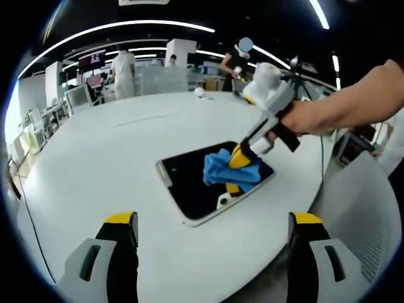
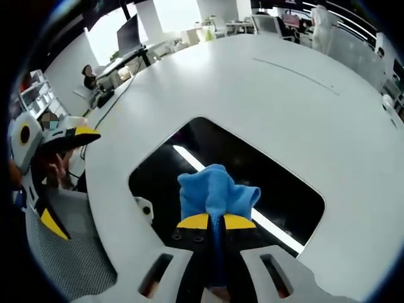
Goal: Wipe the mirror surface with the cleaning cloth until all visible marks leave the cleaned area.
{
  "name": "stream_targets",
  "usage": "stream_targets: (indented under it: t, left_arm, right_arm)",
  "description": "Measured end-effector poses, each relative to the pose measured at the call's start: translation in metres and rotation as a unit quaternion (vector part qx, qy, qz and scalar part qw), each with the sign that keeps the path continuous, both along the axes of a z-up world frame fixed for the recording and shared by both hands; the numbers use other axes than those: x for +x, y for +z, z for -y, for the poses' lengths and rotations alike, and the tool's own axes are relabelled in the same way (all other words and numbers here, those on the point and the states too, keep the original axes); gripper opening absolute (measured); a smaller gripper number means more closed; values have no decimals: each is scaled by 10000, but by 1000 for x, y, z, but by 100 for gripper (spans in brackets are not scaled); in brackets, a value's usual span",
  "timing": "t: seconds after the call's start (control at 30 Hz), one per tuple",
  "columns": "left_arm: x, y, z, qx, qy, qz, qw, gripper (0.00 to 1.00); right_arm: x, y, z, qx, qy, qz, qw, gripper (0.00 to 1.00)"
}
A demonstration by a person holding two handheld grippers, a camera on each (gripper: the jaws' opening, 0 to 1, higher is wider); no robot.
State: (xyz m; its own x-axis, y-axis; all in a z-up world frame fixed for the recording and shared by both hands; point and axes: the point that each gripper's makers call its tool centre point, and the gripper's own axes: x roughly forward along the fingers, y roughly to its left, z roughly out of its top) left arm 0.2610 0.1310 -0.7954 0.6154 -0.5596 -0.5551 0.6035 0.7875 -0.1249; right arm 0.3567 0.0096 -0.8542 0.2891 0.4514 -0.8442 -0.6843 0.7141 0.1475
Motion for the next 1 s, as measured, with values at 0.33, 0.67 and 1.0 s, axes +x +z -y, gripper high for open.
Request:
stream_targets:
  t: [0.33, 0.67, 1.0]
  left_arm:
    - [1, -1, -1, 2, 44, -7, 10000, 99]
    - [1, 1, -3, -10, 77, -4, 10000, 99]
    - [2, 0, -3, -28, 88, -5, 10000, 99]
  right_arm:
    - [10, 1, 0, -28, 58, 31, 10000, 1]
    - [23, 1, 1, -18, 36, 87, 10000, 1]
    - [44, 1, 2, -56, 13, 156, 9999, 1]
